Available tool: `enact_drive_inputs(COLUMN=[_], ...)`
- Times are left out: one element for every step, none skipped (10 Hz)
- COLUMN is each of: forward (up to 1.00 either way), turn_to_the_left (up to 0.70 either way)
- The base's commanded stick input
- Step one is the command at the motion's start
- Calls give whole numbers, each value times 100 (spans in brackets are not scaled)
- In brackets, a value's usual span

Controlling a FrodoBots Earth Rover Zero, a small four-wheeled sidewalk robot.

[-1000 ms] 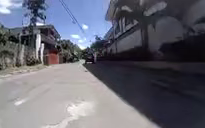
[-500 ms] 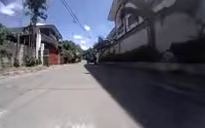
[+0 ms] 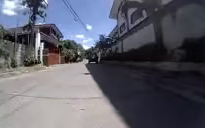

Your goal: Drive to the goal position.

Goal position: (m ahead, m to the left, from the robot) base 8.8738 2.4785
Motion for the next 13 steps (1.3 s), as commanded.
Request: enact_drive_inputs(forward=[100,100,100,100,100,100,100,100,100,100,100,100,100], turn_to_the_left=[0,0,0,0,0,0,0,3,6,0,0,0,0])
